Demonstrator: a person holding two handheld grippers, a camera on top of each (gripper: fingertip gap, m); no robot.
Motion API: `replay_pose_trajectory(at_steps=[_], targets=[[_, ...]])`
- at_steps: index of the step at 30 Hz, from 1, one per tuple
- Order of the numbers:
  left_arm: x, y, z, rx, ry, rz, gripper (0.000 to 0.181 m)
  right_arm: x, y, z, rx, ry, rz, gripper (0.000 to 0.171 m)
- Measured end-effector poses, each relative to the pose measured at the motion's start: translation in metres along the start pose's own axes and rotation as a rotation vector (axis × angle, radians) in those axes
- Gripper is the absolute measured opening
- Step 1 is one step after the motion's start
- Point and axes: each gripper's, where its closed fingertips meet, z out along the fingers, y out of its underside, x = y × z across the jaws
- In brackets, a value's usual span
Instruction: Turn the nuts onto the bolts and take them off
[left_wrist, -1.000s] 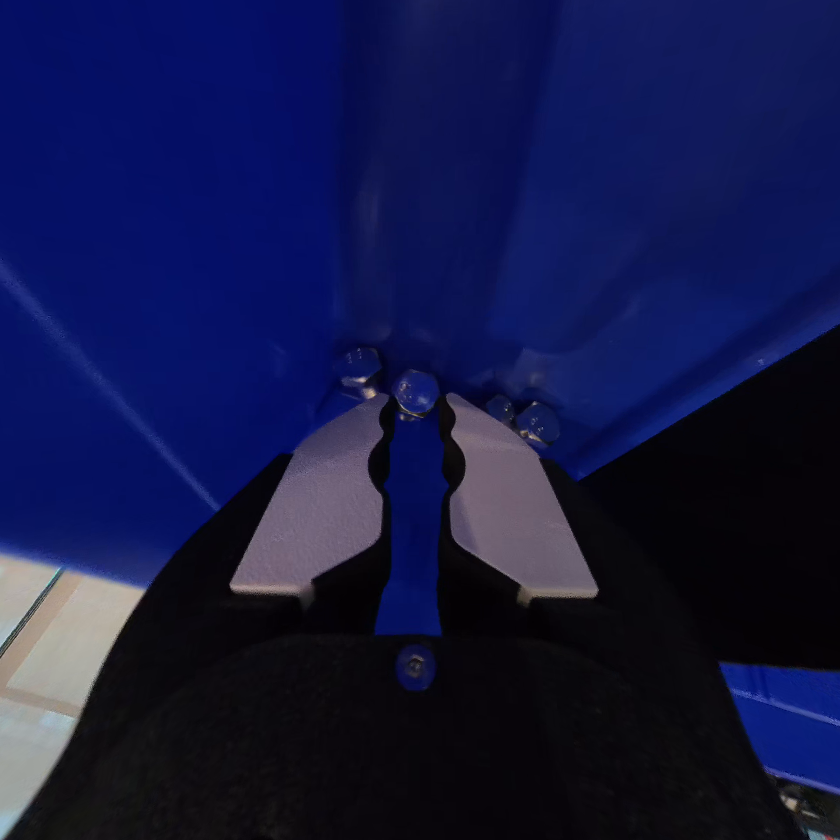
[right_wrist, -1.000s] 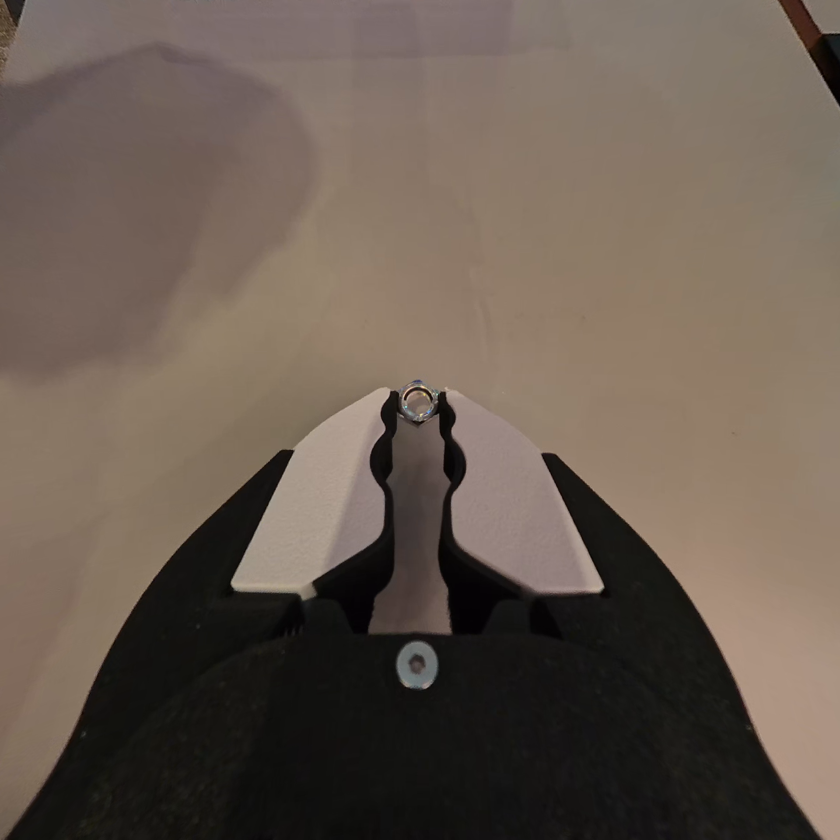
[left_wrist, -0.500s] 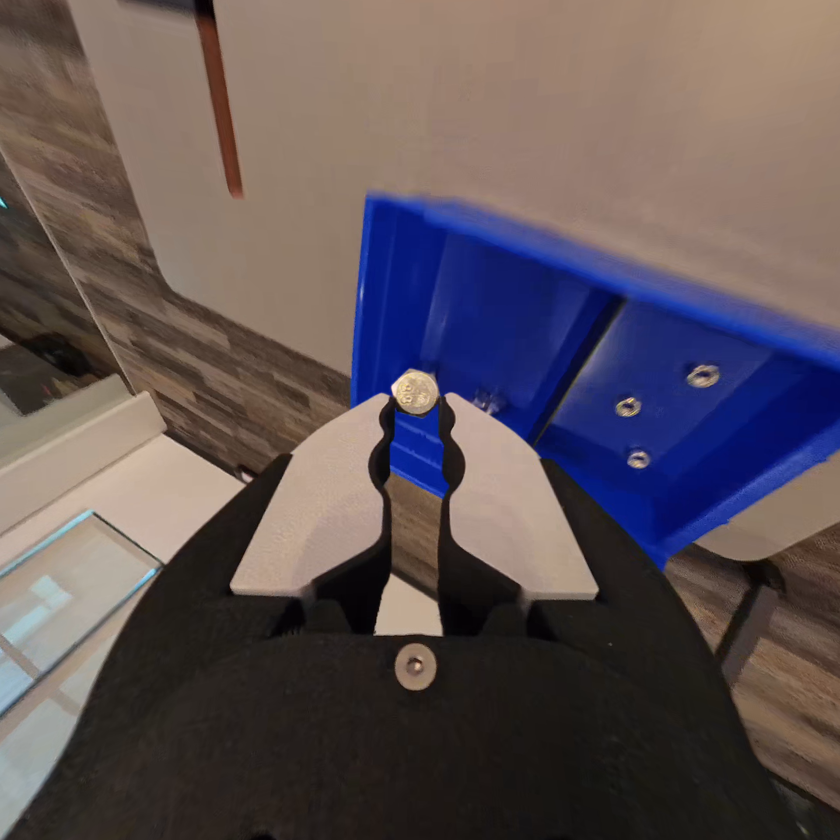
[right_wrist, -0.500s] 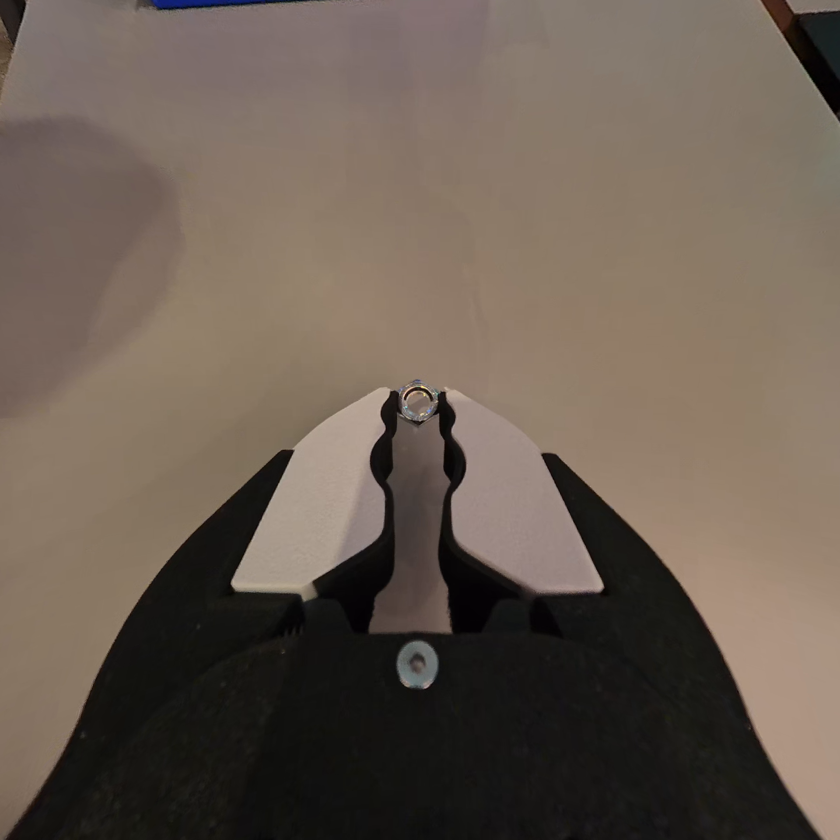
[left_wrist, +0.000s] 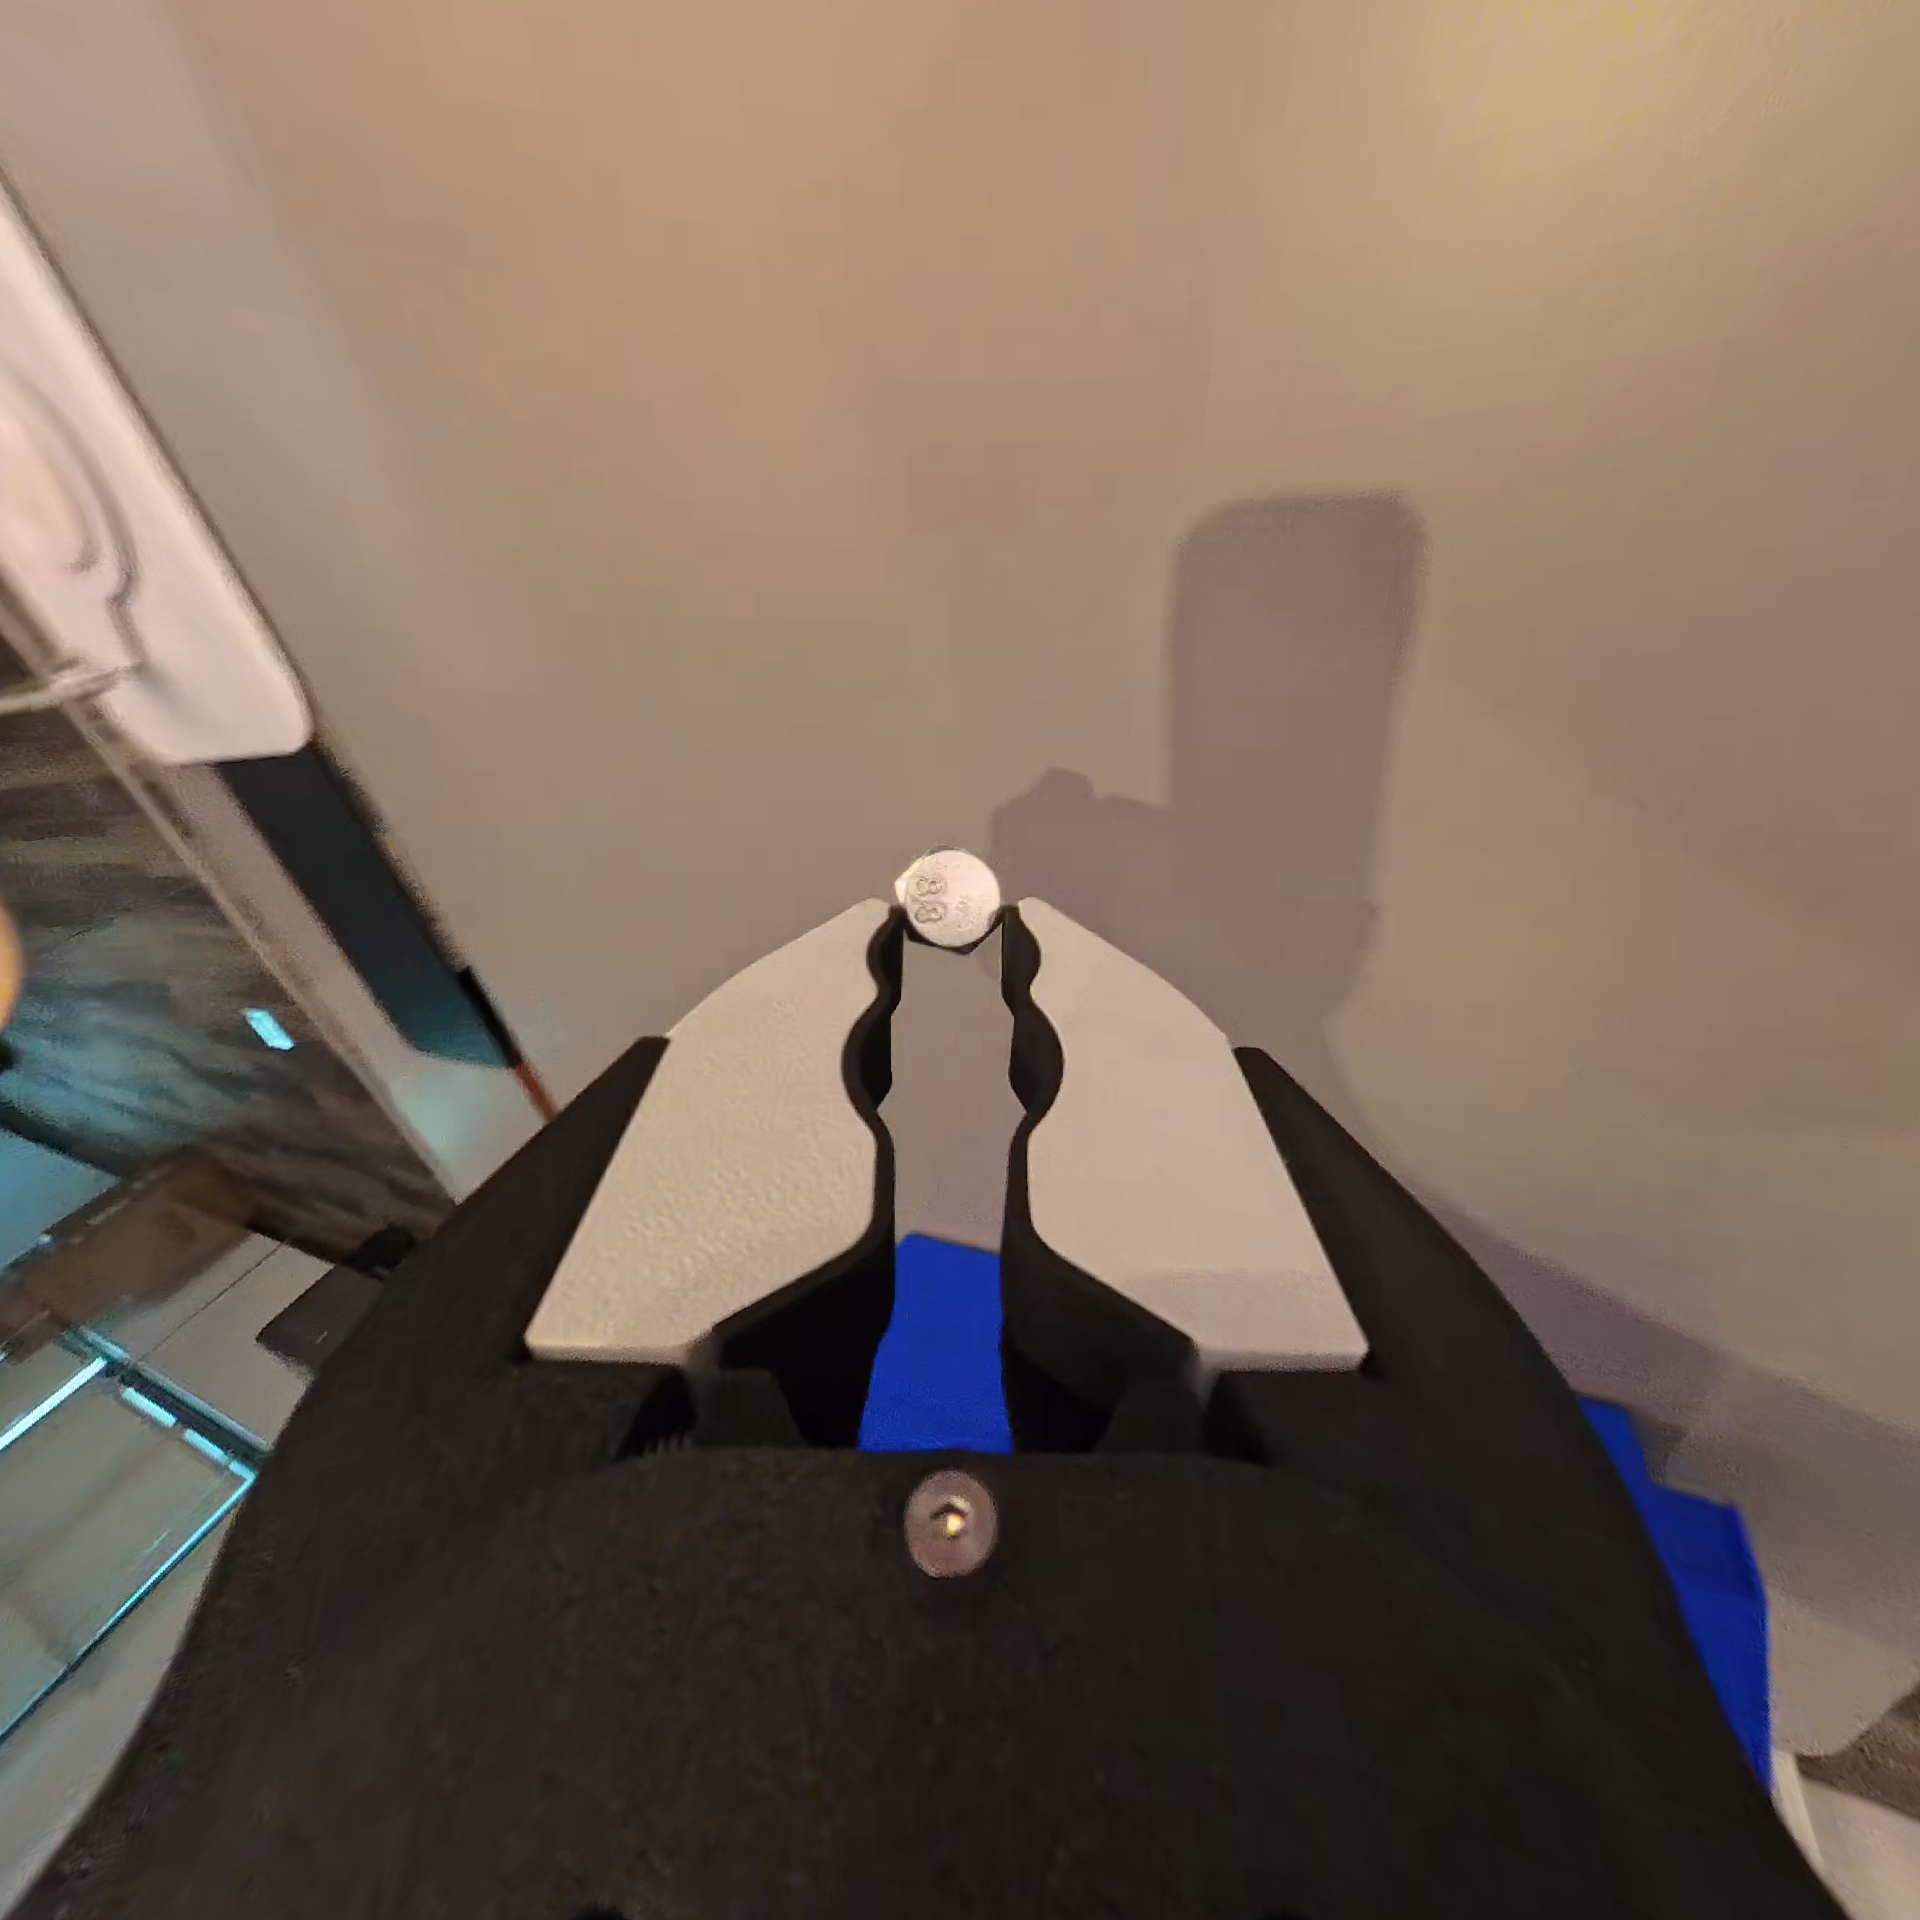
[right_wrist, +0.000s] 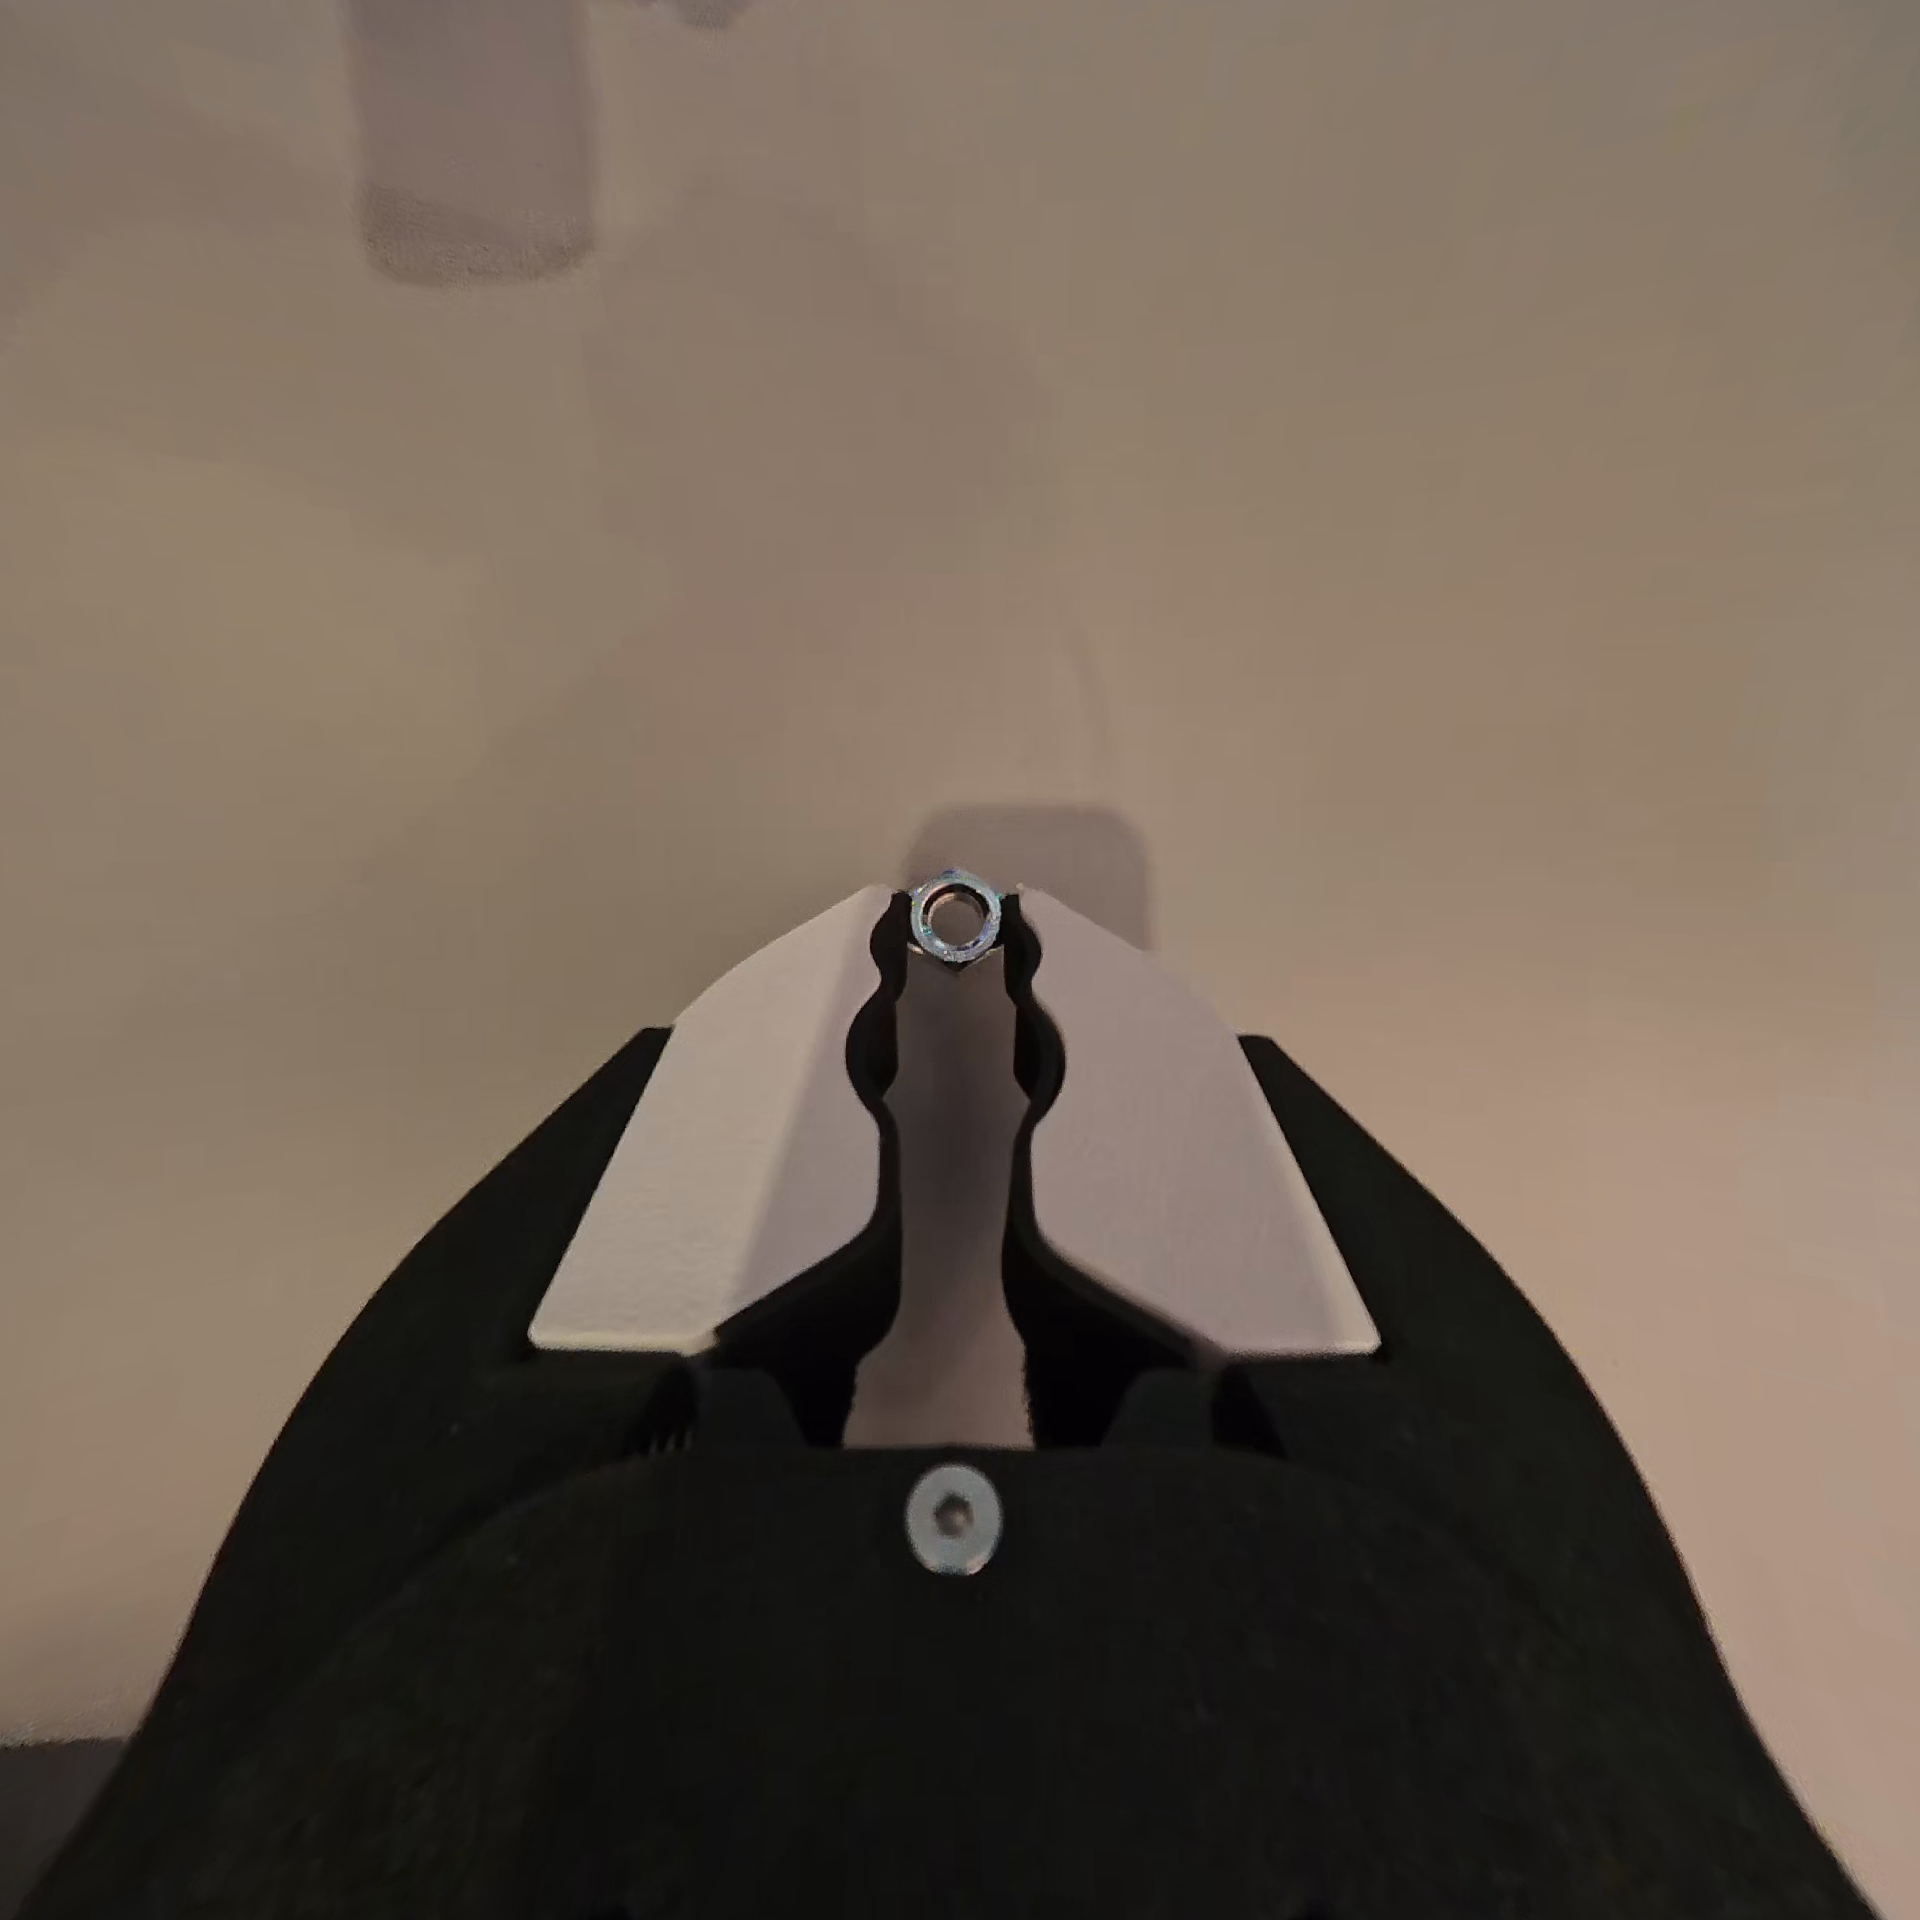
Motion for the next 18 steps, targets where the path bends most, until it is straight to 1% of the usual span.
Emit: replay_pose_trajectory(at_steps=[3,6,12,18], targets=[[0.013,-0.010,0.031,-0.034,0.058,0.034,0.018,0.000,0.005,0.000,-0.010,-0.014,0.012,0.017],[0.016,-0.012,0.050,-0.070,0.079,0.052,0.018,0.002,0.012,-0.001,-0.031,-0.015,0.029,0.017],[0.012,-0.011,0.067,-0.135,0.081,0.090,0.018,0.006,0.020,-0.001,-0.032,-0.019,0.063,0.017],[0.014,-0.014,0.075,-0.145,0.100,0.105,0.018,0.006,0.021,-0.002,-0.028,-0.024,0.071,0.017]])
